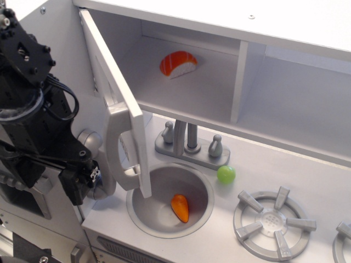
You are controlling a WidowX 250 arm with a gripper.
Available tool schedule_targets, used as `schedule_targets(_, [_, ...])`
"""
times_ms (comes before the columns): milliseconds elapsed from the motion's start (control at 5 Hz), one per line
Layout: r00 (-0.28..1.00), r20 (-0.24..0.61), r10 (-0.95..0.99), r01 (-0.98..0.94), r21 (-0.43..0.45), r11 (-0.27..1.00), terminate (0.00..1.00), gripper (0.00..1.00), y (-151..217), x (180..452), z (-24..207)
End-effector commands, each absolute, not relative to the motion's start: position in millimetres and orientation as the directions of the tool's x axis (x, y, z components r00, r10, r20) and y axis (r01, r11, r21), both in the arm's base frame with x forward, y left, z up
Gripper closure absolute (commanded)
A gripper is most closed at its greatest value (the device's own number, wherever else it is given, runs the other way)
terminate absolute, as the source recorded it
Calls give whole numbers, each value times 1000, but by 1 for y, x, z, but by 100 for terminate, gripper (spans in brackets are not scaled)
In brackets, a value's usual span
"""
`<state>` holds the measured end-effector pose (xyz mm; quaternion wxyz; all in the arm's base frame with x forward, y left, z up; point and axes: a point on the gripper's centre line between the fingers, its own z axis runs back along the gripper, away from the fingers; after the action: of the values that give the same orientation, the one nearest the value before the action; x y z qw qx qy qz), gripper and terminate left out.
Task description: Close microwave
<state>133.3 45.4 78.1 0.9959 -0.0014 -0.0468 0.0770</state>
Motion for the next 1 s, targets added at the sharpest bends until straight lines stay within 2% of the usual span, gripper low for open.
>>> schedule_targets(0, [984, 93, 153, -153, -10, 988, 0, 0, 45, 133, 78])
schedule_targets(400, [976, 158, 153, -145, -57, 988, 0, 0, 39, 184, 87])
schedule_targets(800, [962, 193, 195, -183, -79, 980, 0, 0, 24, 209, 92])
